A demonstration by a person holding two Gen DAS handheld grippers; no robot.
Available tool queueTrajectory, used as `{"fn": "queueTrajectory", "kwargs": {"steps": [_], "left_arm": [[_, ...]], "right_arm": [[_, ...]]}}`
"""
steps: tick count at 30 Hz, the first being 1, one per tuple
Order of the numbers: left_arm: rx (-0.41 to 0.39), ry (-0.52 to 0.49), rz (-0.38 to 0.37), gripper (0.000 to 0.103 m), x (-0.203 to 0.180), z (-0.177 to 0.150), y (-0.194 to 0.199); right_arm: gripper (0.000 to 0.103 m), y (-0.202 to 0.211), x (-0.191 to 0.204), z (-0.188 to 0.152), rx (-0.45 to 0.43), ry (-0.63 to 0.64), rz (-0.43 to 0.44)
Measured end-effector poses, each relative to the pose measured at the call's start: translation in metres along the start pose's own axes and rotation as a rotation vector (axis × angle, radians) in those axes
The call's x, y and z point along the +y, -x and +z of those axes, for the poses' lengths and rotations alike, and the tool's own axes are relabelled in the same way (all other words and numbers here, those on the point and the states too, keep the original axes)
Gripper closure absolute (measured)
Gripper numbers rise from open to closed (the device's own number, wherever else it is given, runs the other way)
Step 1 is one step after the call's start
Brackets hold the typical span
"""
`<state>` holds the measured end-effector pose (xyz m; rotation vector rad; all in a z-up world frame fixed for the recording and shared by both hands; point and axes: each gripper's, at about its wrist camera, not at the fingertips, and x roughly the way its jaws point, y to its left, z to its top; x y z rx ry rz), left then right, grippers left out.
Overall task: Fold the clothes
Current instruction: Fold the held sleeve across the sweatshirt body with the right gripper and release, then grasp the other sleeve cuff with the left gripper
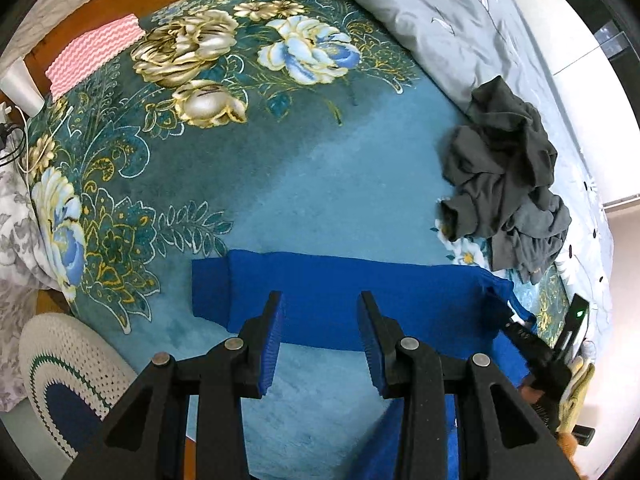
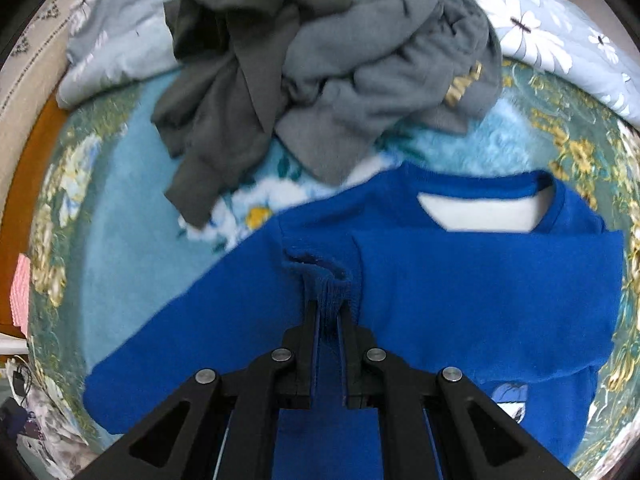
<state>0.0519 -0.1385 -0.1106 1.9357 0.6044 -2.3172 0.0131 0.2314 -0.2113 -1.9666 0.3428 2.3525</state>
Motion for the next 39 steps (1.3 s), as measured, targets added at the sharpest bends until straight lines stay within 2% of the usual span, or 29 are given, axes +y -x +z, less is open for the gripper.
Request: {"fn": "queueTrajectory", "kwargs": {"steps": [5, 7, 8, 10, 15, 18, 21, 25, 28, 34, 39], "left_arm": [[0.021, 0.006, 0.007, 0.065, -0.001, 0.0, -0.009], [0.026, 0.009, 0.005, 0.065, -0.002, -0.002, -0.011], [0.029, 0.012, 0.002, 0.065, -0.003, -0.002, -0.012], [0.032, 0.024, -0.006, 0.065, -0.004, -0.003, -0.014], [0.027, 0.133, -0.051, 0.065, 0.008, -0.004, -0.016], [0.019, 0.248, -0.088, 0.065, 0.027, -0.004, -0.019], [0.004, 0.4, -0.114, 0.065, 0.063, -0.01, -0.023], [0.018, 0.571, -0.105, 0.065, 0.111, -0.029, -0.037], [0.048, 0.643, -0.103, 0.065, 0.132, -0.045, -0.056], [0.08, 0.771, -0.166, 0.065, 0.149, -0.063, -0.1], [0.084, 0.762, -0.134, 0.065, 0.145, -0.066, -0.125]], "right_arm": [[0.091, -0.011, 0.002, -0.012, 0.039, 0.008, 0.022], [0.087, -0.011, 0.0, -0.014, 0.054, 0.007, 0.047], [0.084, -0.006, -0.003, -0.014, 0.054, 0.004, 0.064], [0.071, 0.004, -0.008, -0.013, 0.052, -0.001, 0.098], [0.067, 0.037, -0.028, -0.012, 0.032, -0.032, 0.172], [0.067, 0.063, -0.049, -0.011, -0.009, -0.085, 0.161], [0.067, 0.092, -0.072, -0.015, -0.047, -0.12, 0.136], [0.067, 0.121, -0.095, -0.032, -0.06, -0.132, 0.083], [0.067, 0.132, -0.108, -0.046, -0.052, -0.156, 0.058], [0.067, 0.144, -0.112, -0.07, -0.044, -0.16, 0.027], [0.067, 0.152, -0.111, -0.077, -0.043, -0.132, 0.008]]}}
